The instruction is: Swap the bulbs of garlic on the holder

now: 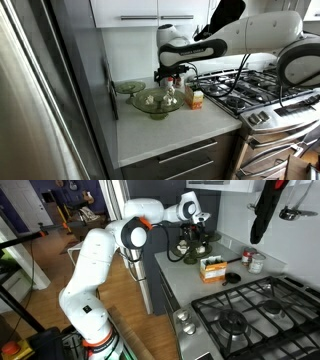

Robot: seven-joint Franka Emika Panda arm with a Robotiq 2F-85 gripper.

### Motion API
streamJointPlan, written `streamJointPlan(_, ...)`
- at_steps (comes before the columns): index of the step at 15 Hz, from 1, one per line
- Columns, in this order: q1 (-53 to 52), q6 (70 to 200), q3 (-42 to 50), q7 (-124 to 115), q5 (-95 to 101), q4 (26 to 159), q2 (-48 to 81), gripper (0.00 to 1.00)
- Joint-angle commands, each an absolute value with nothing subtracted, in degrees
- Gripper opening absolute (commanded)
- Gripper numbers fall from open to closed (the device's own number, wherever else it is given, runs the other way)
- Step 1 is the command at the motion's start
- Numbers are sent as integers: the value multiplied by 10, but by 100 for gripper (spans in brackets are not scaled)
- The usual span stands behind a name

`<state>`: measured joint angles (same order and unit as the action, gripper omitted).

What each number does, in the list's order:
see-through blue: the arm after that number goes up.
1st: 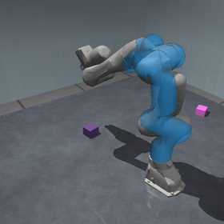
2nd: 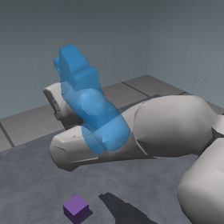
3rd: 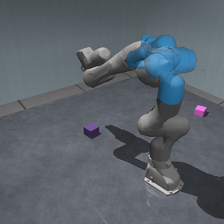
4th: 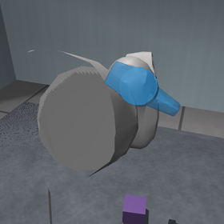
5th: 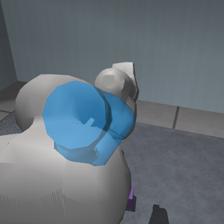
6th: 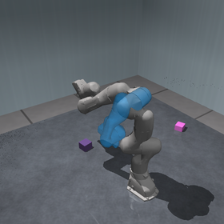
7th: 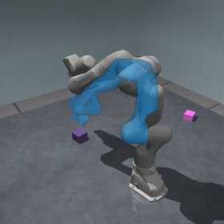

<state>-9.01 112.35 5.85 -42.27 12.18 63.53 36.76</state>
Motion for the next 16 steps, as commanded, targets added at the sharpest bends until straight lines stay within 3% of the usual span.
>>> streamJointPlan(1,-76,1108,50,-414,95,641,364,100)
streamJointPlan(8,-72,1112,48,-400,81,654,366,100)
streamJointPlan(13,-72,1109,51,-398,80,667,362,90)
streamJointPlan(16,-71,1109,51,-396,79,668,362,70)
